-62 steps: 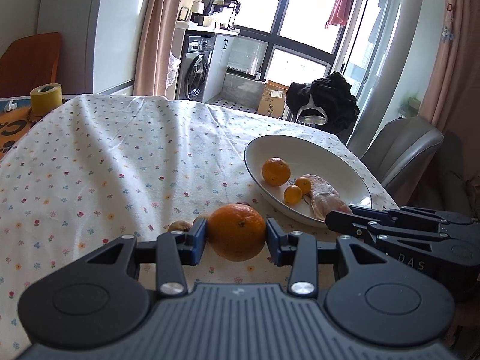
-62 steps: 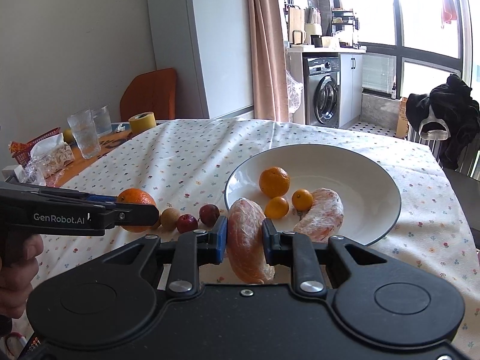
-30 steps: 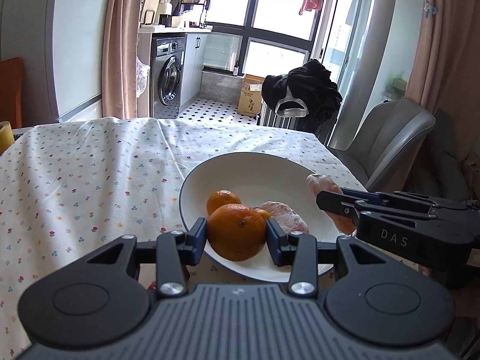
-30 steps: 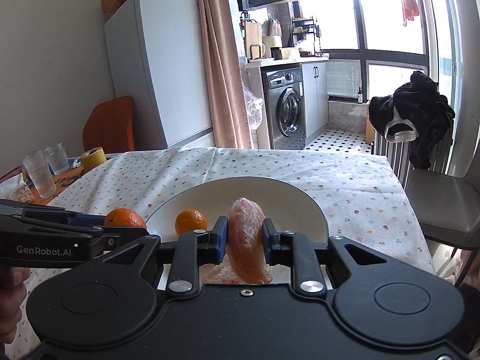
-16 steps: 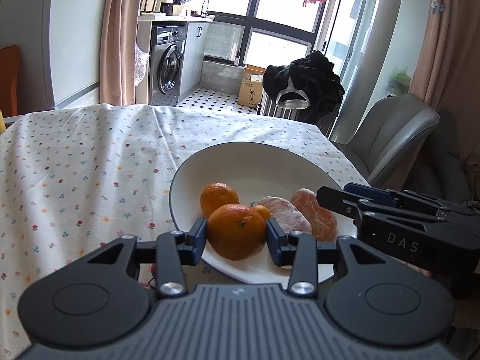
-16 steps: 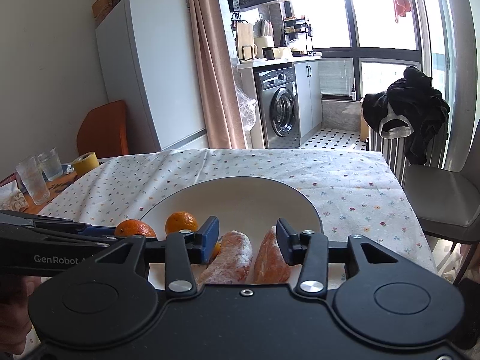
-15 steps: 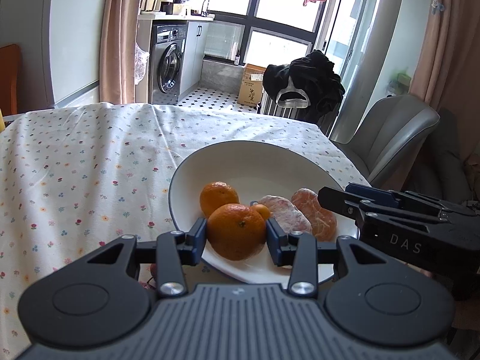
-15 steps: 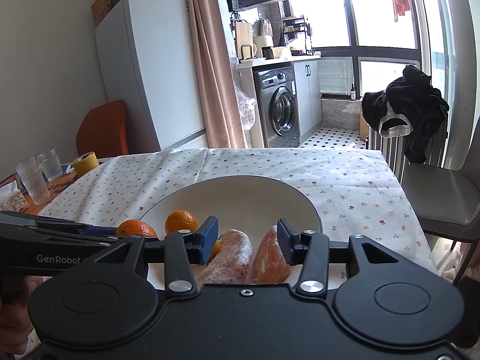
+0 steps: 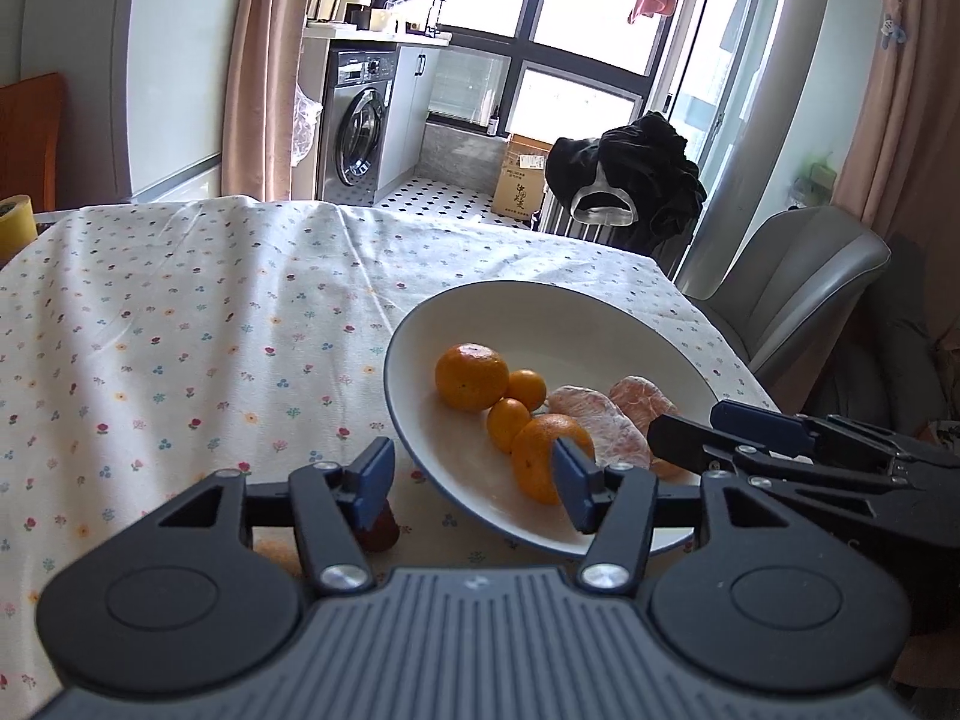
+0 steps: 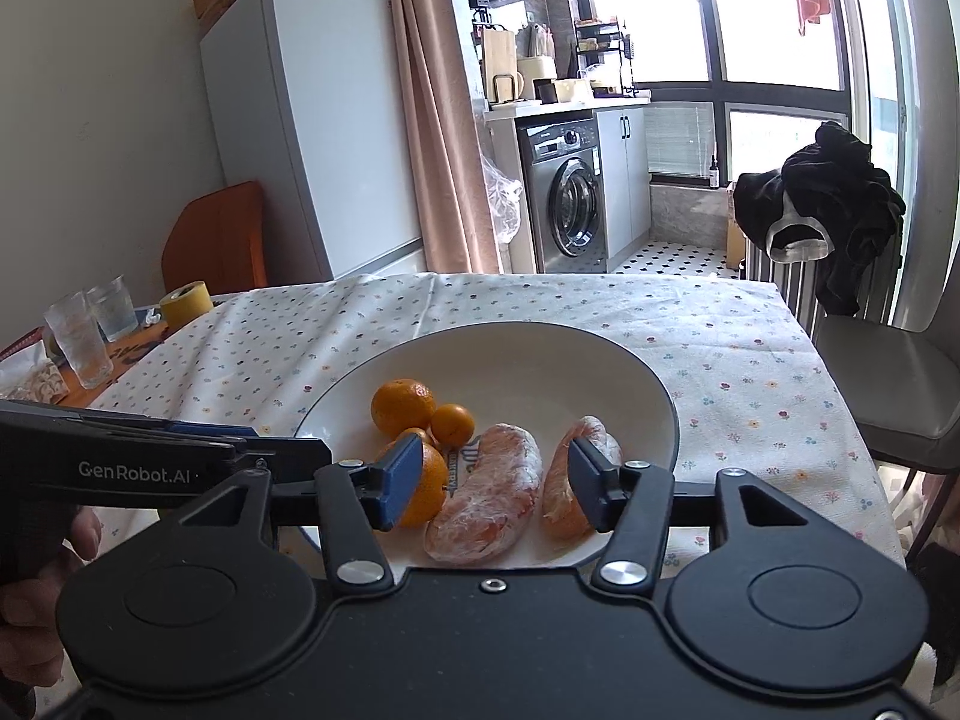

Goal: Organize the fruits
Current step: 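Withdraw both tools from the bowl toward the kiwis and red plums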

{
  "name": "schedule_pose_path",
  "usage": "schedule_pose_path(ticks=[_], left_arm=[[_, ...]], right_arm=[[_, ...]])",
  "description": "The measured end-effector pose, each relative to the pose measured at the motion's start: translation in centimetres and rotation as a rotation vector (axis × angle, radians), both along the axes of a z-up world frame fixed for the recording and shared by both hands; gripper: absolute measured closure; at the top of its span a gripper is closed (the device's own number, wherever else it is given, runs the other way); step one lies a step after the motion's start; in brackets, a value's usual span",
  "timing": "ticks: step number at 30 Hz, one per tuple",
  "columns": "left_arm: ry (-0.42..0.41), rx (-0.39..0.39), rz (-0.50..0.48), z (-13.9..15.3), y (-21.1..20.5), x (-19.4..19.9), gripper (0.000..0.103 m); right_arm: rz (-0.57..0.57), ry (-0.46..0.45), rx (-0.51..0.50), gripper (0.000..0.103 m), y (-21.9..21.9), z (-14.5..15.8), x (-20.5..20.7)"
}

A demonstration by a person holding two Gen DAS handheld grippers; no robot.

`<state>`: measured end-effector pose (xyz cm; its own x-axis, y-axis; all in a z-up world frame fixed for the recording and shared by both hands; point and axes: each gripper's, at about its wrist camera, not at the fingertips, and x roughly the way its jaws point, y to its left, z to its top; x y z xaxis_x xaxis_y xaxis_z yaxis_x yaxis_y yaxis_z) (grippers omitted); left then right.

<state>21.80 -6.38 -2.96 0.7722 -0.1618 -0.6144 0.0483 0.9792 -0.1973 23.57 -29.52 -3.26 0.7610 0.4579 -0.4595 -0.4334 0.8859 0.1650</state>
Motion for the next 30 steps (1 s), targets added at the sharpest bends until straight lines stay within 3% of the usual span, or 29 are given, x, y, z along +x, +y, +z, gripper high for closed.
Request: schedule_pose_path(ticks=[9, 30], left_arm=[[-0.034, 0.014, 0.075, 0.4, 2.6, -2.2, 0.027], [-0.047, -0.031, 0.124, -0.1, 7.2, -5.5, 0.026]], right_arm=[[0.035, -0.012, -0.006, 0.043, 2.0, 0.6, -1.3], [0.110, -0.003, -0.014, 0.041, 5.7, 0.8, -3.7]])
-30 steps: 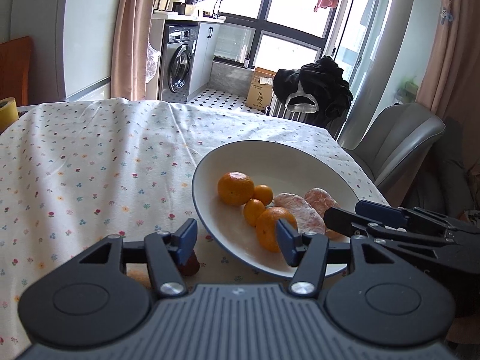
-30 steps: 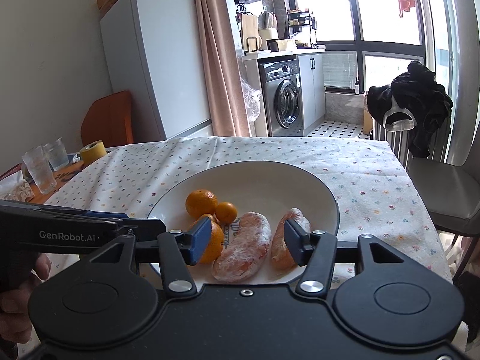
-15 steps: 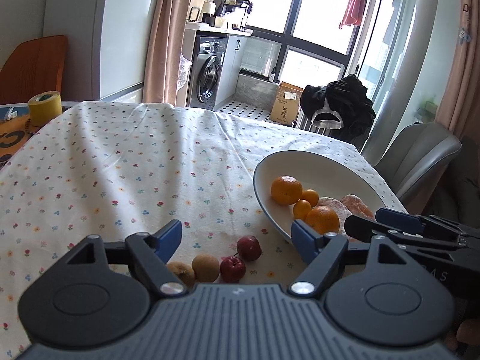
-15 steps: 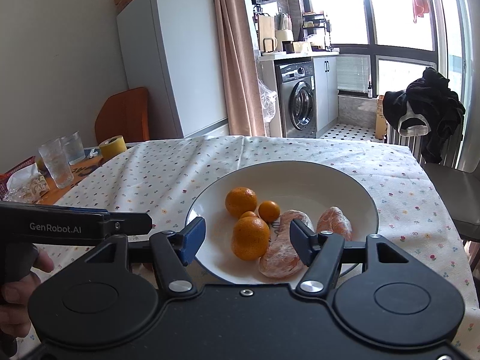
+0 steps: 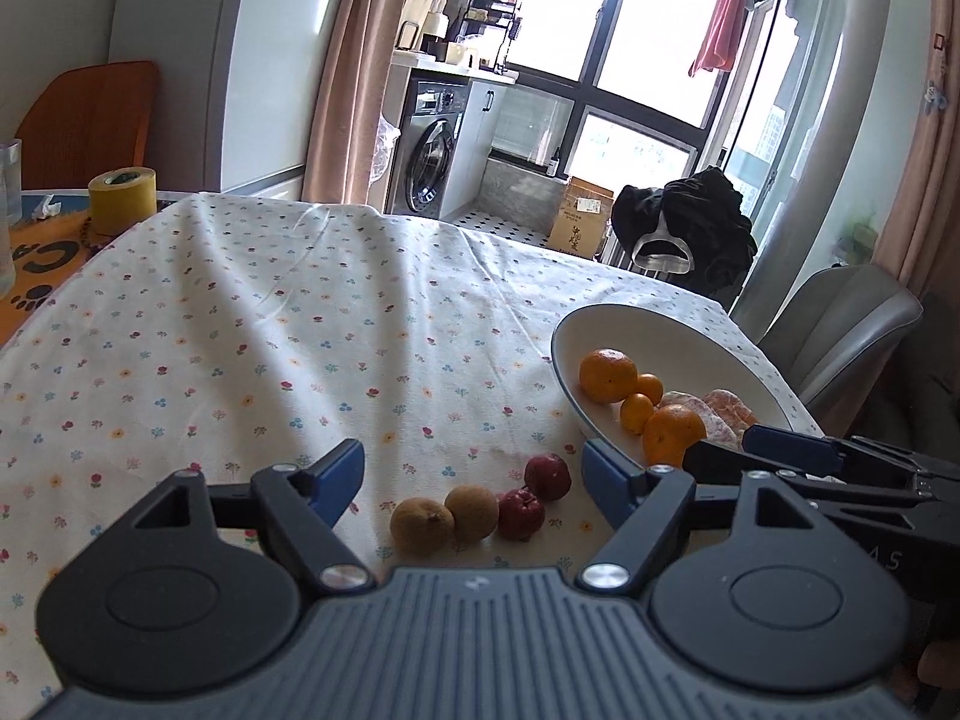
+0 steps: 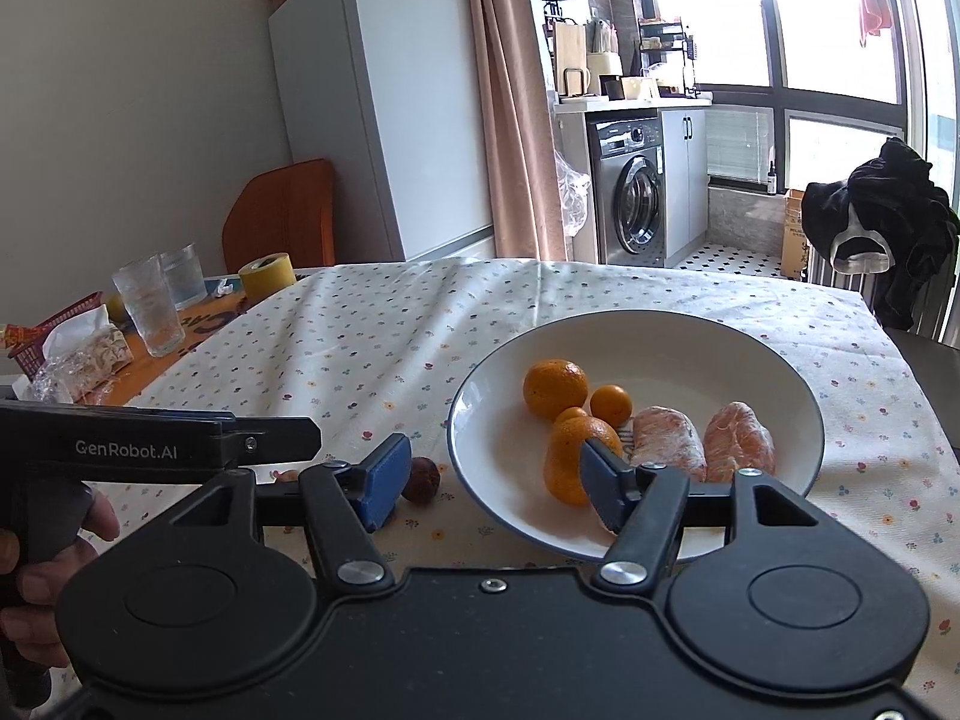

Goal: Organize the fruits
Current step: 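Withdraw both tools from the bowl toward the kiwis and red plums, then grasp a brown kiwi with the left tool while the right tool grasps a red plum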

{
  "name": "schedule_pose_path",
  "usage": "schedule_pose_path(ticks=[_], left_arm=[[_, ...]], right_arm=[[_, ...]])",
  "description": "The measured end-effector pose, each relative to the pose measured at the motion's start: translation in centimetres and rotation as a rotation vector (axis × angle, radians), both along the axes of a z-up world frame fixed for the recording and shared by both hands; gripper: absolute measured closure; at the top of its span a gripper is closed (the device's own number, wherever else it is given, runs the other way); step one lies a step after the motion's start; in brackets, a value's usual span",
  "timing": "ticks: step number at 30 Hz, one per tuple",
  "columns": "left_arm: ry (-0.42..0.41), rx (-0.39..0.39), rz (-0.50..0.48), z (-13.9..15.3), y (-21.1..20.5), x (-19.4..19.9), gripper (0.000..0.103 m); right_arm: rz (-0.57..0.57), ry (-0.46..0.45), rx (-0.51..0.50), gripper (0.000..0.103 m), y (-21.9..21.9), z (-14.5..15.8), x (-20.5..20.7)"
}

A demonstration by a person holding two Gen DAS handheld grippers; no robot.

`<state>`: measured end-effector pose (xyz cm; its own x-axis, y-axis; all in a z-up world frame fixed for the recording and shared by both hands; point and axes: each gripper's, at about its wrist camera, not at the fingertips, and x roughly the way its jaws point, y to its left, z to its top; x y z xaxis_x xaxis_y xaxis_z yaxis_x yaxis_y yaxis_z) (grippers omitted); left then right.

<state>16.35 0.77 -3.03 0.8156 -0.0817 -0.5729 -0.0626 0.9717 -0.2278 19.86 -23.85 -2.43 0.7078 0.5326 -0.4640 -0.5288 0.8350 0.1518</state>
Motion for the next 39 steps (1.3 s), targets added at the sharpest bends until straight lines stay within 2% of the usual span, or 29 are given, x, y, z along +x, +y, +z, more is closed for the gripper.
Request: schedule_pose_path(ticks=[5, 10, 20, 32, 39], left_arm=[[0.012, -0.011, 0.010, -0.6, 0.9, -0.3, 0.032], [0.025, -0.024, 0.009, -1.1, 1.8, -0.6, 0.052], [0.045, -0.037, 0.015, -2.1, 2.8, -1.0, 0.058], [0.063, -0.045, 0.004, -2.7, 3.1, -0.3, 0.074], [0.077, -0.051, -0.003, -2.9, 2.7, 0.6, 0.074]], right_arm=[[0.035, 0.009, -0.005, 0.043, 1.3, -0.2, -0.2], [0.073, 0.021, -0.014, 0.049, 2.6, -0.5, -0.4], [0.140, 0.050, -0.044, 0.059, 5.1, -1.4, -0.6], [0.185, 0.098, -0.061, 0.067, 6.8, -2.9, 0.4], [0.199, 0.103, -0.052, 0.072, 6.8, -3.3, 0.7]])
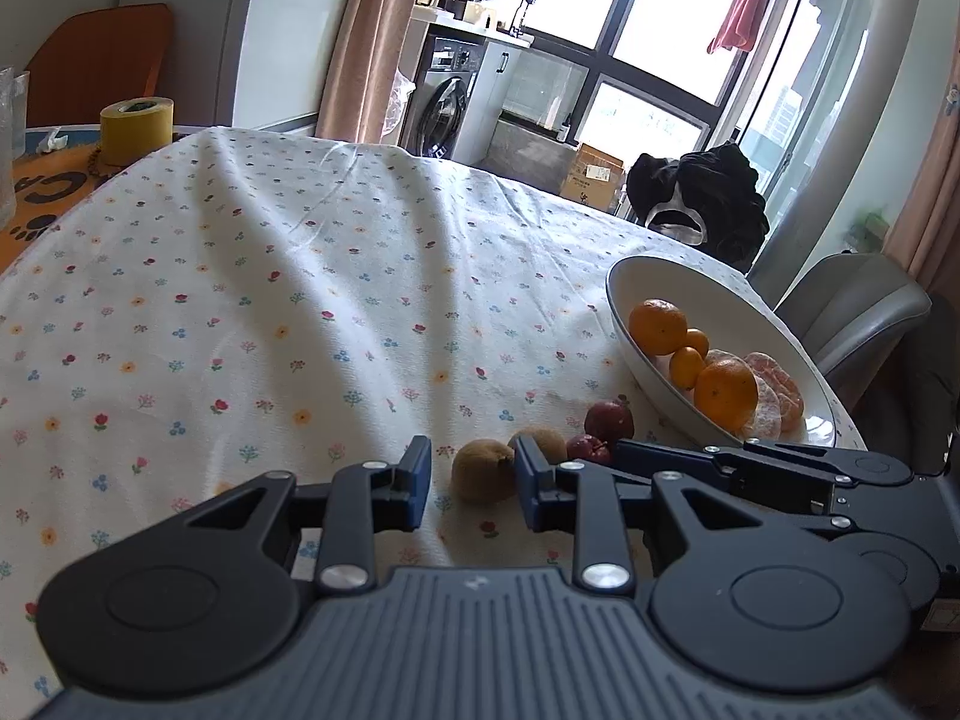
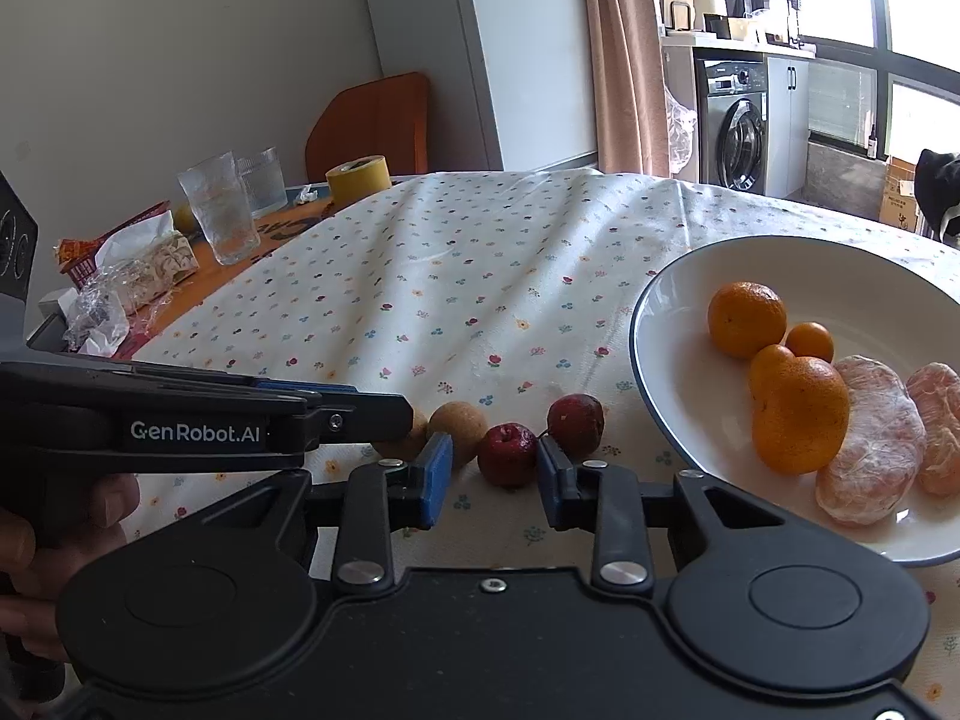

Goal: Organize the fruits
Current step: 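Grasp a brown kiwi with the left tool while the right tool grasps a red plum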

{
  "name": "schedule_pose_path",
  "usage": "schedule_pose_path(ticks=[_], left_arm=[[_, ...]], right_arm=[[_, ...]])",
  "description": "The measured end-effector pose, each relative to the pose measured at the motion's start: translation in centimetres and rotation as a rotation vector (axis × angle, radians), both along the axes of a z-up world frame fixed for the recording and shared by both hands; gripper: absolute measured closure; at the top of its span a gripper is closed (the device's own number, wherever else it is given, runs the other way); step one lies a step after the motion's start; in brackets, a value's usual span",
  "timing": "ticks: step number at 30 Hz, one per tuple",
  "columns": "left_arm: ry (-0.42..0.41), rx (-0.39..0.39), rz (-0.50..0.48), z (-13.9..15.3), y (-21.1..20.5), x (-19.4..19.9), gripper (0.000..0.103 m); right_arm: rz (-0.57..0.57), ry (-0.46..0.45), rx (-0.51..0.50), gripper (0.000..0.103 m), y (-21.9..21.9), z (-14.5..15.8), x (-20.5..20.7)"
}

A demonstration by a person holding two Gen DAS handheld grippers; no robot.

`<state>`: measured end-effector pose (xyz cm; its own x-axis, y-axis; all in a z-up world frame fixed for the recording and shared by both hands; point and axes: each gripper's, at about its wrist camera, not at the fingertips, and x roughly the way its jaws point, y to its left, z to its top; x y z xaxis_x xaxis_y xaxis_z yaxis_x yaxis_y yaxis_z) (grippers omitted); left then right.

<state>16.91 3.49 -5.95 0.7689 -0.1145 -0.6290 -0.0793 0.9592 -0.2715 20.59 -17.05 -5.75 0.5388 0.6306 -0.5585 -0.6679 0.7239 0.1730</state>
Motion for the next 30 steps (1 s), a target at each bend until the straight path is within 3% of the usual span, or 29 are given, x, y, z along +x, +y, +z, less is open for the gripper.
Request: schedule_pose_path(ticks=[4, 10, 15, 18, 20, 22, 30], left_arm=[[0.002, 0.005, -0.010, -0.1, -0.6, 0.2, 0.075], [0.016, 0.002, -0.018, -1.0, -1.0, 0.5, 0.077], [0.002, 0.001, -0.019, -0.8, -1.0, 0.1, 0.078], [-0.013, 0.005, -0.013, -0.4, -0.8, -0.4, 0.078], [-0.022, 0.005, -0.005, -0.1, -0.6, -0.8, 0.078], [-0.026, 0.006, 0.001, 0.0, -0.3, -1.1, 0.078], [-0.032, 0.009, 0.026, 0.2, 0.7, -2.0, 0.078]], right_arm=[[0.000, 0.014, 0.005, 0.089, -0.4, -0.3, 0.2], [-0.011, 0.003, -0.010, 0.098, -0.9, 0.0, -0.2], [-0.020, 0.003, -0.014, 0.098, -1.4, 0.1, -0.5], [-0.025, 0.004, -0.029, 0.090, -1.2, 0.1, -0.6], [-0.032, 0.004, -0.037, 0.078, -1.0, 0.1, -0.6], [-0.034, -0.001, -0.031, 0.072, -0.9, 0.1, -0.6], [-0.028, 0.006, -0.045, 0.069, 0.4, -0.1, -0.2]])
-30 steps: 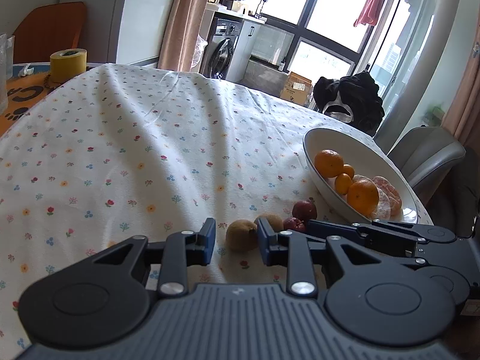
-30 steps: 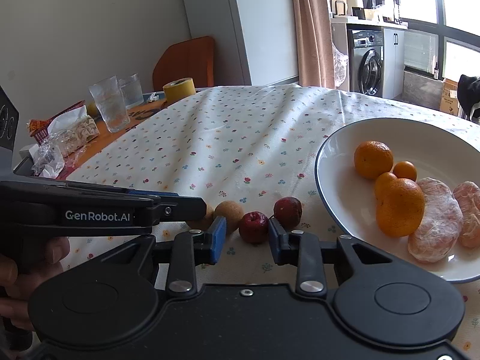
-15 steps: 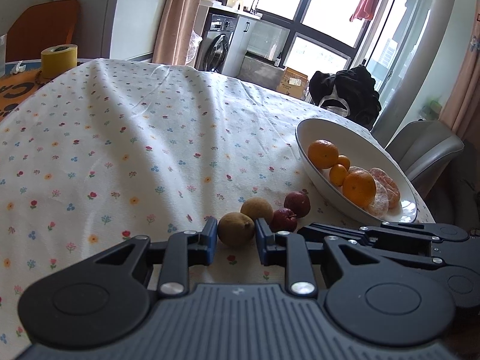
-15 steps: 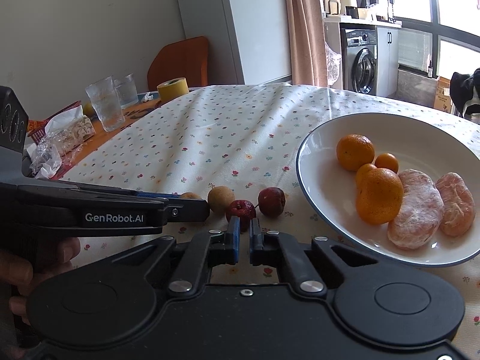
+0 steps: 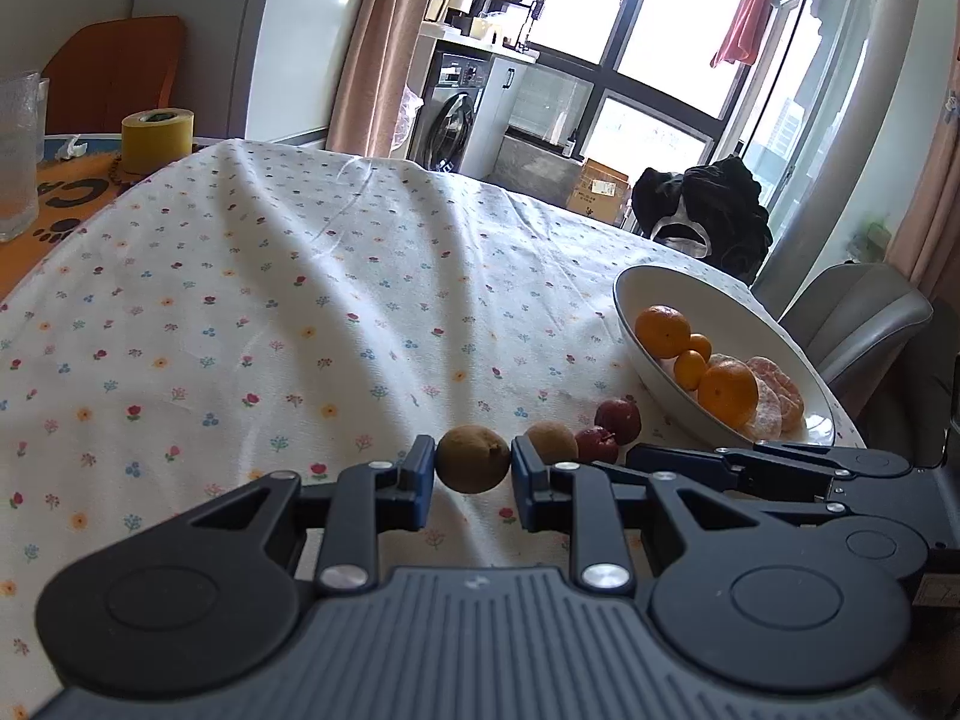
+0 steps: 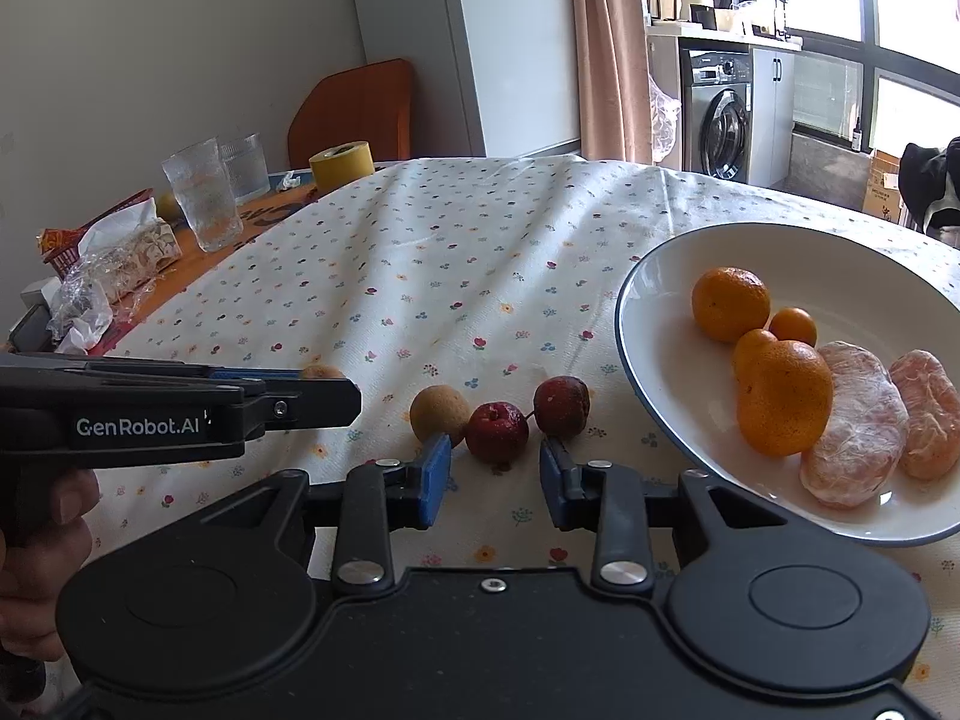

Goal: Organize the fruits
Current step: 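Grasp a brown kiwi with the left tool while the right tool grasps a red plum, then carry the kiwi and plum into the white bowl and open both tools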

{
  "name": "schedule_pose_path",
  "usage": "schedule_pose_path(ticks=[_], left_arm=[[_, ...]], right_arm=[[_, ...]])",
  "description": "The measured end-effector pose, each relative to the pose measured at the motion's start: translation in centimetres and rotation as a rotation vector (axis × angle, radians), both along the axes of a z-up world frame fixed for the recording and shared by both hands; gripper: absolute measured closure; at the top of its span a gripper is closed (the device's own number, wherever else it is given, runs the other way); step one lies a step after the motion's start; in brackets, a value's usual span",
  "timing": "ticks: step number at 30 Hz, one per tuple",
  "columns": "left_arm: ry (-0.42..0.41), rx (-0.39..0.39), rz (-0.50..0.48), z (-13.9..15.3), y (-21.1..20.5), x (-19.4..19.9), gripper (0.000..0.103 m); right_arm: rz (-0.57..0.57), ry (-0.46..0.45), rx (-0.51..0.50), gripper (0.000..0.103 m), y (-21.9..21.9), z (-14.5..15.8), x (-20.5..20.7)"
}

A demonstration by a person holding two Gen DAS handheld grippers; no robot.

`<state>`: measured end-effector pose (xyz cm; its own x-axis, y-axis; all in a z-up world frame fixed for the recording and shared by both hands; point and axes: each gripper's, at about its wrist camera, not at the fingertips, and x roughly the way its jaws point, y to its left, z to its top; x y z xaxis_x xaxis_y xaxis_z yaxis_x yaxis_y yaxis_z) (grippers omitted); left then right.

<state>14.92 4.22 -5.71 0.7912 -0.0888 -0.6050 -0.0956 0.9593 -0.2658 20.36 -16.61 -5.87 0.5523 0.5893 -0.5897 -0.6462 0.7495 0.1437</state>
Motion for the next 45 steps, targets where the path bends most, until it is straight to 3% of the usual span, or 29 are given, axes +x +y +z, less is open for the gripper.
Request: schedule_pose_path(ticks=[10, 13, 18, 32, 45], left_arm=[[-0.003, -0.005, 0.038, 0.2, 1.4, -1.1, 0.078], [-0.004, -0.007, 0.039, 0.3, 1.4, -1.2, 0.078], [-0.017, -0.003, 0.032, 0.8, 1.1, -1.2, 0.078], [-0.061, 0.027, -0.030, 2.7, -2.4, -0.3, 0.078], [-0.073, 0.043, -0.087, 3.3, -5.5, 1.4, 0.078]], right_arm=[[-0.011, -0.014, -0.009, 0.068, 1.0, -0.4, 0.8], [-0.014, -0.012, -0.010, 0.080, 1.0, -0.3, 0.9], [-0.019, -0.025, 0.005, 0.081, 0.3, 0.2, 0.4], [-0.070, -0.085, 0.081, 0.081, -3.8, 2.7, -0.6], [-0.167, -0.096, 0.099, 0.081, -7.7, 2.7, 0.7]])
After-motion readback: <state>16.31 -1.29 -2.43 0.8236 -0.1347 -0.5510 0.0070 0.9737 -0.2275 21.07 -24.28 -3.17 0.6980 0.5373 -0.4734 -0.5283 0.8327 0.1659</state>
